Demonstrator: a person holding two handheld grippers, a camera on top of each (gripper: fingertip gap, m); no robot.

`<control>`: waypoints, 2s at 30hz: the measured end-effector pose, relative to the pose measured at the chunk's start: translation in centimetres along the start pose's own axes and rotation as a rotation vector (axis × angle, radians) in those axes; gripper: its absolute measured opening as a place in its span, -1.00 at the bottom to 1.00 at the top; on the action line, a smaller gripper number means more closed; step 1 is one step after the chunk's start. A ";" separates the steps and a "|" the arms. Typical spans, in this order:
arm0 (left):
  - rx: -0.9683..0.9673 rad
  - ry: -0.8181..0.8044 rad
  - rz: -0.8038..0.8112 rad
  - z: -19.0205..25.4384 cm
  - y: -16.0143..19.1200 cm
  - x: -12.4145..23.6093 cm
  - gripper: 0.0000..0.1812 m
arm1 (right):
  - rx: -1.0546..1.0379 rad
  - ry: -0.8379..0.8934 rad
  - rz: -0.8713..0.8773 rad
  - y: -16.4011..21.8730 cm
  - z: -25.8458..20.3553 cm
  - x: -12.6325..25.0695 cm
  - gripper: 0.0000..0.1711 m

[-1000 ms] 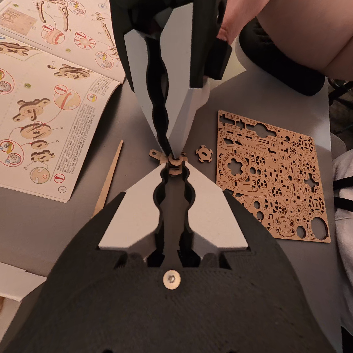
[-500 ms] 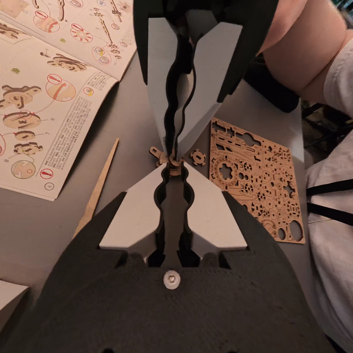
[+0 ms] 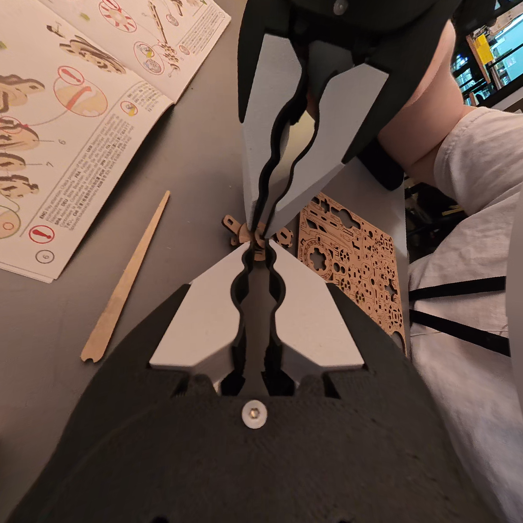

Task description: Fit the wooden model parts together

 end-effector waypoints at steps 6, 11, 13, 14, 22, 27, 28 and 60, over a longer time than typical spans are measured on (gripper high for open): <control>0.005 -0.003 0.001 0.1 0.0 0.0 -0.96 | 0.001 -0.002 -0.003 0.1 0.0 0.0 -0.93; 0.104 0.069 0.002 -0.2 0.2 -0.3 -0.97 | 0.064 0.053 -0.058 0.1 -0.8 -0.1 -0.93; 0.106 0.079 0.009 -0.3 0.3 -0.3 -0.97 | 0.084 0.070 -0.067 0.1 -1.1 -0.1 -0.92; 0.101 0.081 0.013 -0.2 0.3 -0.3 -0.98 | 0.092 0.076 -0.075 0.1 -1.2 -0.1 -0.92; 0.078 0.090 0.031 -0.1 0.4 -0.3 -0.99 | 0.179 0.126 -0.117 0.1 -1.9 -0.3 -0.92; 0.148 0.097 0.038 -0.3 0.5 -0.4 -0.99 | 0.194 0.185 -0.133 0.0 -2.2 -0.5 -0.92; 0.153 0.096 0.040 -0.3 0.6 -0.4 -0.99 | 0.193 0.197 -0.137 0.0 -2.3 -0.5 -0.92; 0.254 0.220 0.034 -1.2 0.8 -0.6 -0.88 | -0.043 0.097 0.028 0.7 -1.0 0.0 -0.93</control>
Point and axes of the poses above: each gripper's, where its closed fingertips meet, x back along the fingers, y out of its underside, z = x × y across the jaws, the point moved 10 cm from there along x, back along the fingers, and after that the axes turned 12 degrees about -y, right-handed, at the moved point
